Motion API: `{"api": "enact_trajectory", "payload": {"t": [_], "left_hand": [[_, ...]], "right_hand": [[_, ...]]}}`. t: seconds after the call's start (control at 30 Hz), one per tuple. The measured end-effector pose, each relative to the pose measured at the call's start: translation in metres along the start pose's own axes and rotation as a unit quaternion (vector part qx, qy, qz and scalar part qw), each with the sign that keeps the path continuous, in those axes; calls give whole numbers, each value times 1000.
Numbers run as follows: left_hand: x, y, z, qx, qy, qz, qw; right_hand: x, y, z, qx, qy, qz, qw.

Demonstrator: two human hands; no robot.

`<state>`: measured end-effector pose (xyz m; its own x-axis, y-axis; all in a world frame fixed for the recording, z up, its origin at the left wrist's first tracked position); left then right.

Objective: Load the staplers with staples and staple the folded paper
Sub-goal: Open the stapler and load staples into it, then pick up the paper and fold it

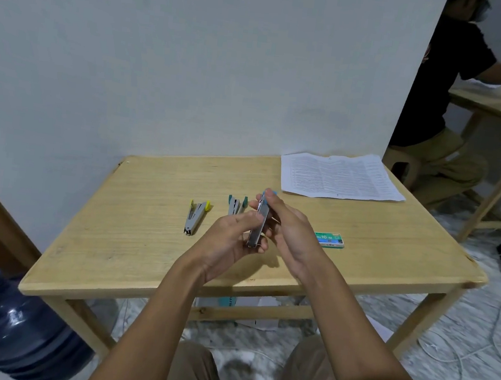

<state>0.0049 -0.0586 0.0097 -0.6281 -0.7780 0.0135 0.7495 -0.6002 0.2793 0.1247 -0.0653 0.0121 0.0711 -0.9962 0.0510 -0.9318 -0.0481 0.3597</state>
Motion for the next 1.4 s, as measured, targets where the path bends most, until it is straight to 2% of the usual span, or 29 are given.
{"api": "enact_trajectory", "payload": {"t": [0.2, 0.4, 0.47, 0.53, 0.63, 0.7, 0.8, 0.9, 1.03, 1.1, 1.27, 1.4], "left_hand": [[-1, -3, -4, 2, 6, 13, 1000], [-6, -7, -6, 2, -30, 18, 999], [-14, -13, -4, -28, -43, 49, 998], [-27, -22, -1, -64, -47, 119, 990], [-62, -29, 7, -117, -38, 216, 969], [-90, -25, 12, -159, -43, 244, 956], [-139, -18, 10, -241, -113, 253, 930], [-174, -19, 1, -335, -181, 256, 889], [-209, -25, -5, -449, -187, 253, 836], [-221, -23, -5, -473, -190, 245, 824], [-238, -24, -15, -430, -207, 254, 841], [-232, -28, -10, -311, -165, 247, 903]], "right_hand": [[1, 3, 0, 8, 2, 20, 1000], [6, -3, -3, 37, -30, 59, 997], [7, -13, -10, 61, -58, 86, 993], [8, -29, -21, 69, -78, 118, 988], [10, -60, -38, 74, -74, 149, 983], [9, -82, -46, 89, -59, 167, 980], [0, -115, -53, 131, -28, 186, 973], [-8, -137, -55, 173, -7, 185, 968], [-21, -156, -55, 183, 1, 179, 967], [-27, -163, -54, 180, -1, 179, 967], [-36, -167, -47, 166, -3, 185, 969], [-35, -164, -41, 209, 0, 177, 962]]}}
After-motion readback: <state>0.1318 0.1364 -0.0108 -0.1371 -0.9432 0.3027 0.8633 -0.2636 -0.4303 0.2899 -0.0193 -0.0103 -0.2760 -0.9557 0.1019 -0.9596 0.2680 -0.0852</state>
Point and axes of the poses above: each hand's wrist, its own x-axis away from the middle knuckle, its own y-axis out of the palm, z = x × y, the point moved 3 cm from there along -x, towards the middle knuckle, and after that the axes turned 7 degrees about -z, right-handed, at the moved point
